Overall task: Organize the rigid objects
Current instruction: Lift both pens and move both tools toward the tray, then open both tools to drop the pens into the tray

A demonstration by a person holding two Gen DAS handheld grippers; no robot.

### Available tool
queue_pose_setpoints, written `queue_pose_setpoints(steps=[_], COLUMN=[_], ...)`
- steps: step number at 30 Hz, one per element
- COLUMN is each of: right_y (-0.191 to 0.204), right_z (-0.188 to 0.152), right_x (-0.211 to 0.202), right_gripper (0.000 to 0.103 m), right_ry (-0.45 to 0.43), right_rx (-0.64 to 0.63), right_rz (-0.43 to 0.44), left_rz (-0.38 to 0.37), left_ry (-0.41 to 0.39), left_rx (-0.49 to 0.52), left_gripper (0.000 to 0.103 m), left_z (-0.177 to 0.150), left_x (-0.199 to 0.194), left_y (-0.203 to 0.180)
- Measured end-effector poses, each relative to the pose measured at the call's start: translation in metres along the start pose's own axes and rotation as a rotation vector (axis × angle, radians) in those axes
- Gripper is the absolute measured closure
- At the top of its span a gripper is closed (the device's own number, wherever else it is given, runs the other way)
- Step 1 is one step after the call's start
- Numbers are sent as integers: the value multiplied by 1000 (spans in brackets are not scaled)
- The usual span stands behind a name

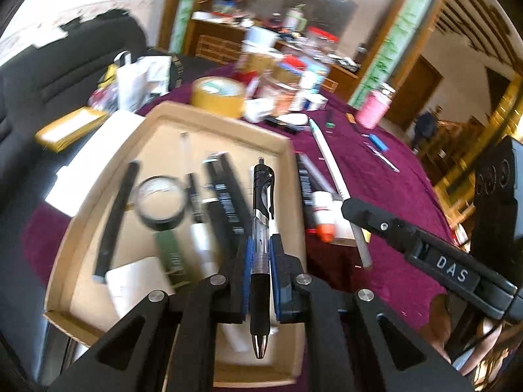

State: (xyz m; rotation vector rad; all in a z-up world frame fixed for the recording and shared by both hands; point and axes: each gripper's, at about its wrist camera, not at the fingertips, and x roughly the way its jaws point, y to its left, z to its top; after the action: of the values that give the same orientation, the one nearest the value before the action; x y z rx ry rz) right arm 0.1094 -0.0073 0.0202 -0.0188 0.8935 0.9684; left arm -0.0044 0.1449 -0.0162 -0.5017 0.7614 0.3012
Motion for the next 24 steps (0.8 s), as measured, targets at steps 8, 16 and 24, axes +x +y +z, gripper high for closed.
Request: queue_pose_setpoints(steps=[8, 16, 24], right_y=[1, 3, 3], right_z=[4, 9, 12], right_x=[61, 89, 102], right_gripper=[96, 95, 95], right_ry=[124, 176, 193], right_rx=[30, 26, 22], right_rz=[-10, -63, -75], left_rz=[30, 48, 74], left_ry=[45, 75, 88], left_rx=[-72, -121, -130], left_gripper=[92, 92, 92], left_z=[-4, -1, 0], left_x=[20, 33, 46], left_y=[31, 40, 42])
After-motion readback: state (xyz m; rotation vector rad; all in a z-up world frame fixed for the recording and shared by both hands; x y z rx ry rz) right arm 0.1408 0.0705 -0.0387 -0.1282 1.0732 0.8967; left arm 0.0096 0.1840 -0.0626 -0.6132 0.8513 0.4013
